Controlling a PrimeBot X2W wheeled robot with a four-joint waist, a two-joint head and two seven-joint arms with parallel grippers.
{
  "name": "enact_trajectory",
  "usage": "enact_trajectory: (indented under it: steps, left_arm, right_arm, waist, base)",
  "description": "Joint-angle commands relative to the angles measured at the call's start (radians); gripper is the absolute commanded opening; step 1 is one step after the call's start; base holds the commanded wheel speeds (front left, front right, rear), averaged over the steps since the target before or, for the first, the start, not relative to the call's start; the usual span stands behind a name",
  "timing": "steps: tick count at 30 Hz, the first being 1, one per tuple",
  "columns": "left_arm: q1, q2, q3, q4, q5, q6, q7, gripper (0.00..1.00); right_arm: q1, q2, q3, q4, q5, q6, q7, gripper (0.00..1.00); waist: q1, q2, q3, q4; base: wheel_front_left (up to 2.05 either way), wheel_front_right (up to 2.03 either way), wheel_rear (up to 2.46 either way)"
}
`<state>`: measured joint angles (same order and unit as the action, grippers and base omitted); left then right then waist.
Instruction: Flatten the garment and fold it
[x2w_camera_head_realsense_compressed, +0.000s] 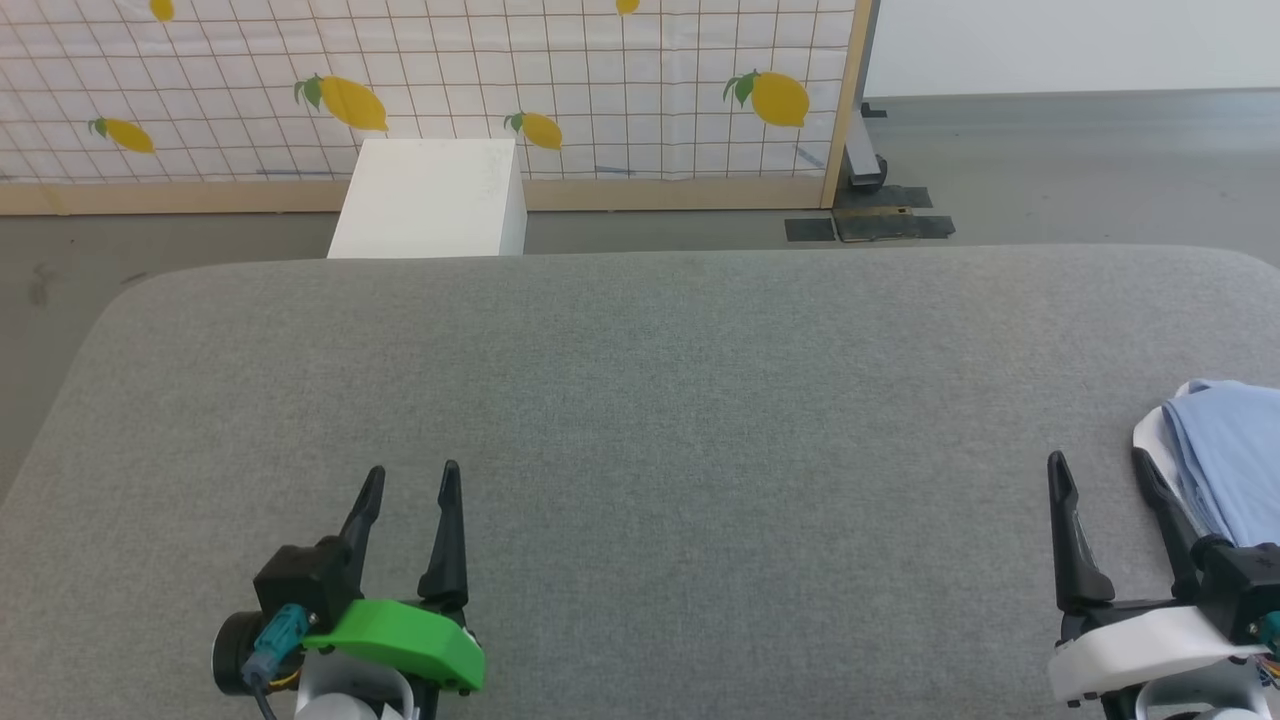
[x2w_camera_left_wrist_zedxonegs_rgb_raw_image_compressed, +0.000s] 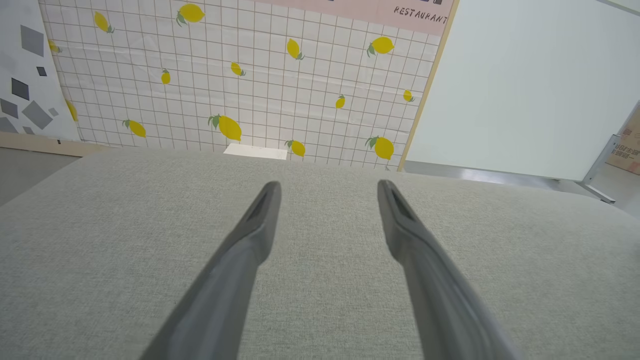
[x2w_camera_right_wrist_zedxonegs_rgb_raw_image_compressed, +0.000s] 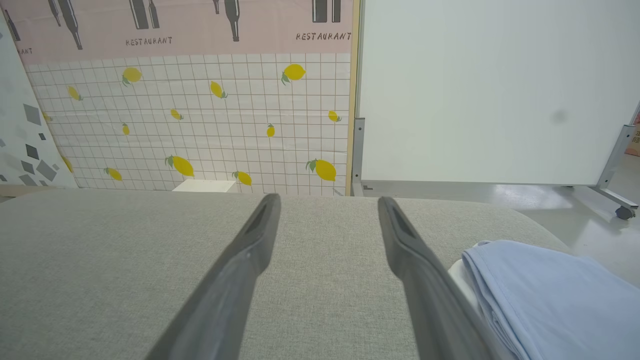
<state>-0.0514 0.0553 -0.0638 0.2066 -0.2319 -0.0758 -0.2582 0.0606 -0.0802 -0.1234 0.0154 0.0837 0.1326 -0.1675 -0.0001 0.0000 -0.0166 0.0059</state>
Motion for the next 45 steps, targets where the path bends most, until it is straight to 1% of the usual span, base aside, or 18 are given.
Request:
enact_trajectory:
  steps: [1,8,9,22,45]
  left_arm:
    - [0.009,-0.005,-0.005,0.001,-0.009,0.009,-0.004,1.00]
    - [0.004,-0.005,-0.014,0.009,-0.016,0.017,-0.004,1.00]
    - [0.000,0.000,-0.014,0.008,-0.007,0.009,0.000,0.00]
    - [0.000,0.000,-0.013,0.008,-0.007,0.010,0.002,0.00]
    - [0.009,-0.001,0.001,-0.031,0.036,0.021,0.048,0.00]
  right_arm:
    - [0.008,0.005,0.000,-0.001,-0.006,-0.002,-0.003,1.00]
    - [-0.001,0.012,0.000,0.014,-0.007,-0.002,-0.005,1.00]
    - [0.002,0.007,0.000,0.012,-0.004,0.000,0.000,0.00]
    - [0.002,0.006,0.000,0.012,-0.005,0.000,0.000,0.00]
    - [-0.009,0.011,0.022,0.007,-0.019,0.000,0.030,0.00]
  waist:
    - [0.0001,0.0000,0.000,0.000]
    - [0.0001,0.0000,-0.002,-0.003]
    - [0.0001,0.0000,-0.002,-0.003]
    - [0.0001,0.0000,-0.002,-0.003]
    - [0.0001,0.0000,0.001,-0.003]
  base:
    - [0.00,0.00,0.00]
    - [0.00,0.00,0.00]
    - [0.00,0.00,0.00]
    - [0.00,0.00,0.00]
    - [0.00,0.00,0.00]
